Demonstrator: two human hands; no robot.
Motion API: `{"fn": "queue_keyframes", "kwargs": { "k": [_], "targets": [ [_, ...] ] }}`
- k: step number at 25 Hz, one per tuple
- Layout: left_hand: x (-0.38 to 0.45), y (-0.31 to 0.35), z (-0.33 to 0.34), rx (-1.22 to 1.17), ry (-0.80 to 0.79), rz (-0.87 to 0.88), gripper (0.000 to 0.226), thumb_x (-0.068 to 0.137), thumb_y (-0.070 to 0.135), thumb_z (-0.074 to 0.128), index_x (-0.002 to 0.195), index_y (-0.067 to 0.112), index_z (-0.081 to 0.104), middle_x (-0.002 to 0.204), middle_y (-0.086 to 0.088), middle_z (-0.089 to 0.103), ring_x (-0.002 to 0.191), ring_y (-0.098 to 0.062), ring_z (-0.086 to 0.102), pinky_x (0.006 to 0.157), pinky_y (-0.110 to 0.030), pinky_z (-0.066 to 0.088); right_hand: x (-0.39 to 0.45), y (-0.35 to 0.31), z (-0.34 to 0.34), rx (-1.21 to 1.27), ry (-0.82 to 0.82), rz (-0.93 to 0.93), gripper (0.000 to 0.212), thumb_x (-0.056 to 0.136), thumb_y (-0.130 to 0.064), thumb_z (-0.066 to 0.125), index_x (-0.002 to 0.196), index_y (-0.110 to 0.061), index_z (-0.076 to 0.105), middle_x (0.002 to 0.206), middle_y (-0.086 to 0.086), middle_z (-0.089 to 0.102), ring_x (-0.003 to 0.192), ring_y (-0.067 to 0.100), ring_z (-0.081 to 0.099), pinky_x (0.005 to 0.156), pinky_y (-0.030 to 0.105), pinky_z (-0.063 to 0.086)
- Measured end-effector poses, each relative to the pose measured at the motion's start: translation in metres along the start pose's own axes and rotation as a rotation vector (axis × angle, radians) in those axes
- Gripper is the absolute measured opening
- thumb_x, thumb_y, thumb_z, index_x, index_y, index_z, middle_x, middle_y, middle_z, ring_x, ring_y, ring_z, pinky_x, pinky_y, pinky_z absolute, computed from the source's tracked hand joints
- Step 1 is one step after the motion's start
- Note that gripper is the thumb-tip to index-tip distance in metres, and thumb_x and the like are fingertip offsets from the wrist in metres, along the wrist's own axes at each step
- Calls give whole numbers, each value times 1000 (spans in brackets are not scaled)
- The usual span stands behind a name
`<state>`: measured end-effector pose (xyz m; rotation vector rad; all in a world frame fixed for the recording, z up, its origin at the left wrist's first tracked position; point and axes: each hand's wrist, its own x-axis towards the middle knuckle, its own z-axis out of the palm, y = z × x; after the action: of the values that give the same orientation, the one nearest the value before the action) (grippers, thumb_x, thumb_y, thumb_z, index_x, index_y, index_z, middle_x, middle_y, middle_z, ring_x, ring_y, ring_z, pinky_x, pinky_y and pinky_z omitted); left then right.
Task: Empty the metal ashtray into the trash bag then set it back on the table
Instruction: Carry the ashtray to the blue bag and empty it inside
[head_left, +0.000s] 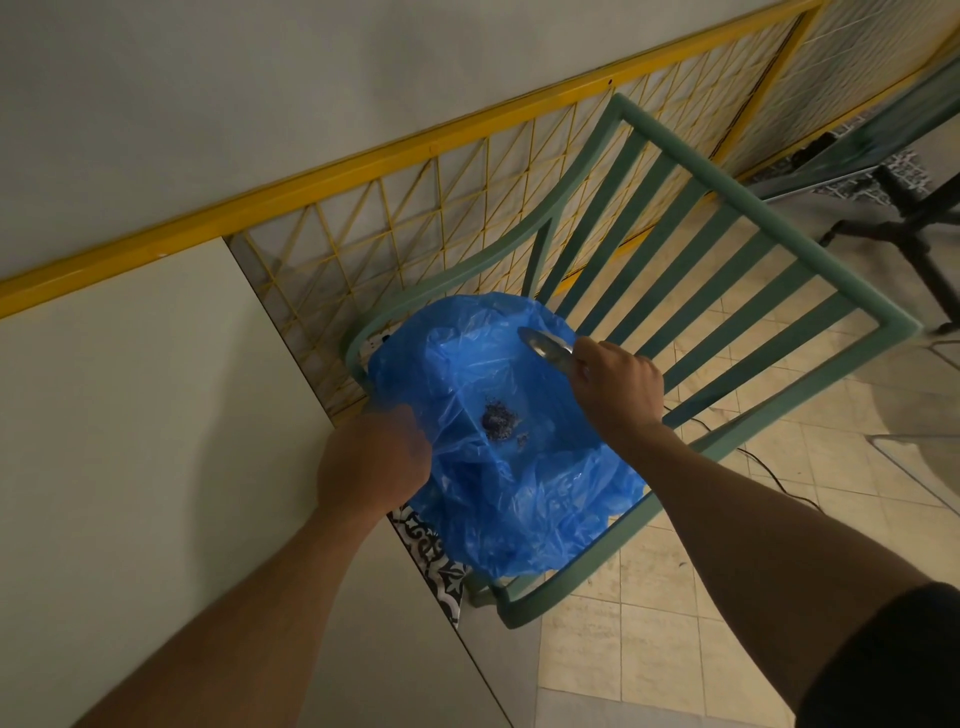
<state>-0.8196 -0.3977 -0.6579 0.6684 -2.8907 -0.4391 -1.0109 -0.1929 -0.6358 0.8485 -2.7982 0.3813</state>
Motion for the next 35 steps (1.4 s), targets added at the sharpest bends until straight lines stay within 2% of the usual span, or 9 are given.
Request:
{"fn": "queue_keyframes", "kwargs": {
  "k": [6, 10, 13, 16, 20, 23, 27, 32, 35],
  "targets": [
    [0, 2, -1, -11, -20, -9, 17, 86, 35, 52, 83, 20, 61, 63, 1, 63, 56, -16, 56, 49, -26, 40, 0, -1, 1, 68, -15, 94, 18, 97, -25, 55, 82, -18, 61, 64, -3, 54, 52, 20, 51, 59, 29, 40],
    [-1, 3, -4, -20, -25, -22, 17, 86, 34, 53, 82, 19, 61, 63, 0, 63, 57, -18, 56, 51, -28, 46, -2, -1, 4, 309, -36, 447, 14, 90, -22, 52, 81, -23, 62, 68, -4, 57, 60, 17, 52, 50, 22, 30],
    [-1, 4, -5, -19, -27, -20, 17, 85, 33, 54, 82, 18, 62, 64, -1, 64, 57, -19, 57, 51, -29, 47, -2, 1, 5, 539, -37, 658, 11, 87, -19, 56, 80, -23, 63, 71, -9, 59, 68, 14, 56, 53, 24, 39],
    [0, 3, -4, -18, -24, -16, 17, 85, 34, 53, 82, 19, 61, 64, -1, 64, 57, -18, 55, 50, -28, 43, -1, 3, 7, 708, -18, 825, 12, 88, -16, 59, 79, -20, 66, 80, 2, 69, 73, 16, 64, 57, 26, 48],
    [-1, 2, -2, -22, -19, -13, 18, 85, 34, 52, 82, 19, 60, 63, 0, 63, 56, -17, 54, 50, -26, 38, -2, 4, 9, 898, -2, 1063, 14, 89, -10, 62, 78, -16, 68, 87, 9, 73, 81, 23, 73, 56, 27, 53],
    [-1, 2, -2, -21, -15, -7, 18, 86, 36, 51, 82, 20, 60, 63, 1, 63, 55, -15, 54, 50, -25, 38, -4, 4, 6, 1076, 4, 1205, 20, 91, -8, 64, 75, -19, 65, 87, 8, 73, 78, 19, 74, 53, 24, 50],
    [-1, 1, -2, -33, -21, -7, 22, 88, 39, 50, 84, 20, 61, 65, 1, 64, 57, -17, 57, 52, -29, 48, -8, 6, 4, 1175, -17, 1294, 14, 91, -8, 66, 79, -17, 66, 92, 10, 75, 84, 20, 75, 51, 25, 48],
    [-1, -2, 0, -85, -13, 30, 32, 91, 48, 44, 82, 23, 61, 64, 5, 65, 57, -13, 58, 50, -25, 43, -14, 5, 1, 1223, -27, 1311, 9, 90, -10, 68, 84, -16, 68, 95, 9, 75, 88, 20, 74, 56, 26, 51],
    [-1, -4, -3, -185, -41, 43, 27, 91, 48, 47, 88, 27, 64, 69, 9, 67, 61, -9, 59, 50, -21, 39, -18, 3, -6, 1255, -34, 1295, 8, 90, -10, 69, 84, -15, 68, 92, 9, 75, 83, 20, 75, 55, 26, 51]
  ]
}}
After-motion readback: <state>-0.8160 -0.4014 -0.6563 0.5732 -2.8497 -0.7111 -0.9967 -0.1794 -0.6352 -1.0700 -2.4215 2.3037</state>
